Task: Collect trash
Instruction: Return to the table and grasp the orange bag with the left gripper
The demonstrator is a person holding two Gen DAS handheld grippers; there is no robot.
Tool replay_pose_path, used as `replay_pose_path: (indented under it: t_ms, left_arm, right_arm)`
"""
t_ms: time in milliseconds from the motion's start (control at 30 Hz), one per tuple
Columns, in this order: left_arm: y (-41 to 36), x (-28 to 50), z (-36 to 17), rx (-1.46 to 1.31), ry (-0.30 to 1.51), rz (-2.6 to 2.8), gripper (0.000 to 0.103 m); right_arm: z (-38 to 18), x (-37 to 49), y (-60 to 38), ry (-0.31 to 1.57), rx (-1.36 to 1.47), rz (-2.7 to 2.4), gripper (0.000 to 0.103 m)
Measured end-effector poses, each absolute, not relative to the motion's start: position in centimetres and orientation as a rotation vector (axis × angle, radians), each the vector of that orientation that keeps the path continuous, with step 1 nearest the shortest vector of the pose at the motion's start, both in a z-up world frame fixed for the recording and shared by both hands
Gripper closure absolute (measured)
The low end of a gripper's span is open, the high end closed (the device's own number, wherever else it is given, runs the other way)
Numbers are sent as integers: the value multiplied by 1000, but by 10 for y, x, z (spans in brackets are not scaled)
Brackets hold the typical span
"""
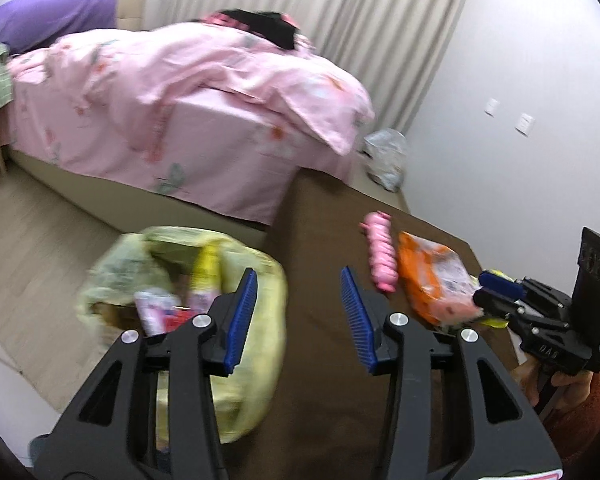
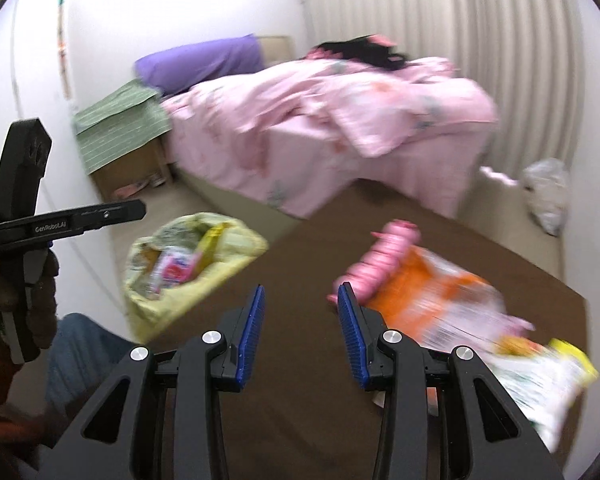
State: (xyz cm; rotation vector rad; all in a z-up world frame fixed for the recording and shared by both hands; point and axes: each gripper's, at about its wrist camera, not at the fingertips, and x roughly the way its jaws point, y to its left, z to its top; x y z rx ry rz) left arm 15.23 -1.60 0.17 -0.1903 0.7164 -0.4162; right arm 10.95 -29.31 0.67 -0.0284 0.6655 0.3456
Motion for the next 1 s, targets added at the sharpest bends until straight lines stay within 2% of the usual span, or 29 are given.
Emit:
replay_pose_path:
  t_ms: [200, 333, 633, 700, 733, 767, 1000]
  left_arm:
    - [-89, 161, -17, -218, 791, -571, 61]
    - [-144, 176, -30, -237, 831, -662, 59]
    - [-214, 223, -86, -272, 1054, -566, 59]
    - [-218, 226, -96, -283, 1094, -564, 66]
    - [-219, 225, -99, -285, 1107, -575, 81]
    - [-219, 224, -100, -278, 1114, -581, 89]
    - [-179, 196, -78, -180, 1045, -571, 93]
  right_arm:
    - [11, 66, -369, 600, -41, 152, 57]
    - [8, 44, -412, 578, -23, 53, 43]
    - [-18, 23, -470, 641, 56, -8, 42]
    - [-21, 21, -472, 638, 55, -12, 42]
    - [-22, 21, -473, 634, 55, -8, 42]
    - [-23, 23, -473, 636, 53, -4, 42]
    - [-27, 37, -467, 666, 59, 17, 42]
